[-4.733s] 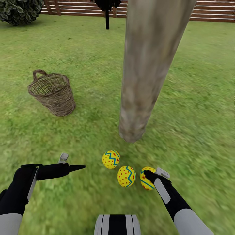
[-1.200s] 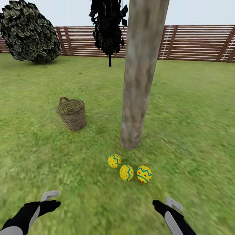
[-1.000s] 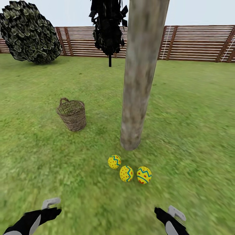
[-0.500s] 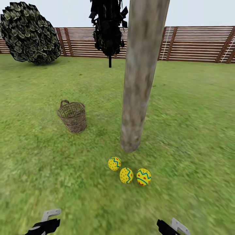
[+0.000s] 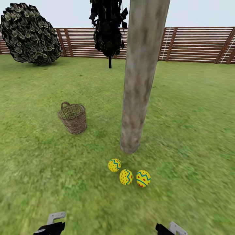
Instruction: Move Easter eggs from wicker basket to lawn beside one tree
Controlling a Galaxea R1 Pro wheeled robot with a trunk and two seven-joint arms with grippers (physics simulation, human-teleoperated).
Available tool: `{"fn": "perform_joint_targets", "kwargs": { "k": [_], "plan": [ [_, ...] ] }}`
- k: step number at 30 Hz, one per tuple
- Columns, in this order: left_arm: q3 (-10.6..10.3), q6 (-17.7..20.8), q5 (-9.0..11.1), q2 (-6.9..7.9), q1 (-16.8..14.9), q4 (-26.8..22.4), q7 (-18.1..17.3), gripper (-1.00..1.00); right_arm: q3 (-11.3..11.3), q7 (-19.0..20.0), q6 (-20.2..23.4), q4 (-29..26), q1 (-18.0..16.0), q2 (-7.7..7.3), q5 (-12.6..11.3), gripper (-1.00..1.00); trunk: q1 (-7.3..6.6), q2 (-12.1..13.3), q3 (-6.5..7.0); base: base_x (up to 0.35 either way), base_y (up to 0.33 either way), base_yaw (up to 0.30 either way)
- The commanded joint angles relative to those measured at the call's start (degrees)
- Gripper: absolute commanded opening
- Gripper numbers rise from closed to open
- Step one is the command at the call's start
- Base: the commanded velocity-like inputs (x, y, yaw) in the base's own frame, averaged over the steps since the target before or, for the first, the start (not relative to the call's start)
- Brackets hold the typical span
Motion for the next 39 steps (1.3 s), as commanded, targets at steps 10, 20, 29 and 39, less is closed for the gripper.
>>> {"fn": "perform_joint_targets", "kwargs": {
  "k": [10,20,29,39],
  "plan": [
    [0.4,-0.3,-0.7,-1.15,0.1,0.2,0.1,1.0,1.6,-0.4,-2.0,0.1,0.0,0.24,-0.7,1.0,-2.21,4.0,1.76,0.0,0.0,0.0],
    [0.3,-0.2,-0.7,-1.19,0.5,0.1,0.1,1.0,3.1,-0.4,-3.0,0.2,0.0,0.26,-0.7,1.0,-4.41,8.0,3.65,0.0,0.0,0.0],
    [0.3,-0.2,-0.7,-1.41,0.6,0.2,0.1,1.0,3.1,-0.4,-3.1,0.5,0.0,0.21,-0.7,1.0,-6.38,11.6,6.02,0.0,0.0,0.0],
    [0.3,0.0,-0.8,-2.08,0.9,0.2,0.0,1.0,3.2,-0.4,-3.1,1.0,0.0,0.25,-0.7,1.0,-7.7,14.0,8.05,0.0,0.0,0.0]
  ]
}}
